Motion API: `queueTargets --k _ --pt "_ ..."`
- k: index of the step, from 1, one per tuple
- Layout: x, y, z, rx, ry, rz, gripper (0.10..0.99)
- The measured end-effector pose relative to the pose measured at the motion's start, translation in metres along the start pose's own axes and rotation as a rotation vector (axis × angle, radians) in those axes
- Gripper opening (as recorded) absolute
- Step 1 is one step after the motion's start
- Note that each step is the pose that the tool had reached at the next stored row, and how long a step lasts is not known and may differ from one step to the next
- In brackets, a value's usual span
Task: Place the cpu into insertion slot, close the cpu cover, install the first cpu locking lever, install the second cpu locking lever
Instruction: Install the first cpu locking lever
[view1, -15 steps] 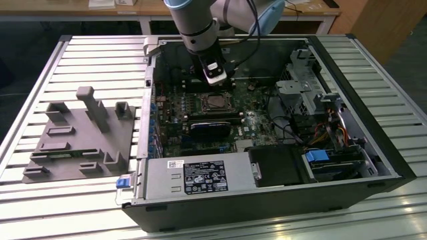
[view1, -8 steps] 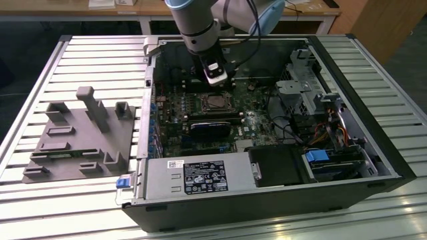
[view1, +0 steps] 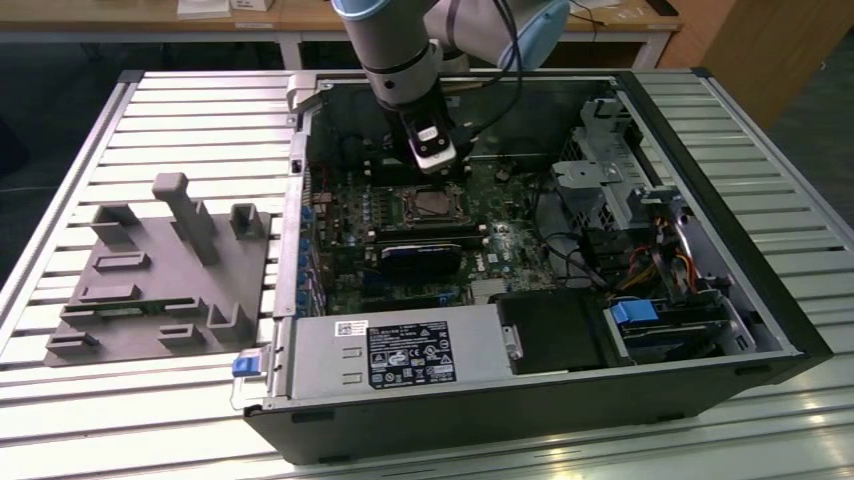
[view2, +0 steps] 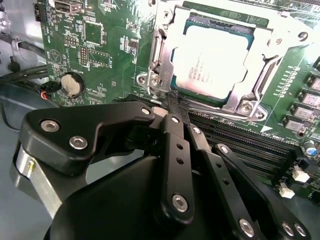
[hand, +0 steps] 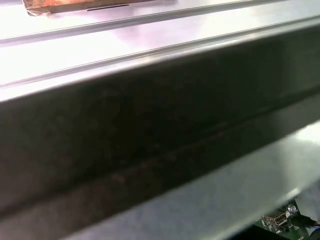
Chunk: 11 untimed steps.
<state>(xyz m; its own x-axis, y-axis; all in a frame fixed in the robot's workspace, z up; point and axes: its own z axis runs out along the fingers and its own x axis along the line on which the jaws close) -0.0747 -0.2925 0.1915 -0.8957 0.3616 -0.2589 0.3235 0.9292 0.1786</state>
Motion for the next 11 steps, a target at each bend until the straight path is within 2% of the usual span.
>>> queueTargets --k 6,11 --pt "-0.0001 0.0001 -0.0003 0.001 0.0 0.0 0.106" --pt "-0.0014 0.001 -0.0051 0.0 0.0001 0.0 0.106"
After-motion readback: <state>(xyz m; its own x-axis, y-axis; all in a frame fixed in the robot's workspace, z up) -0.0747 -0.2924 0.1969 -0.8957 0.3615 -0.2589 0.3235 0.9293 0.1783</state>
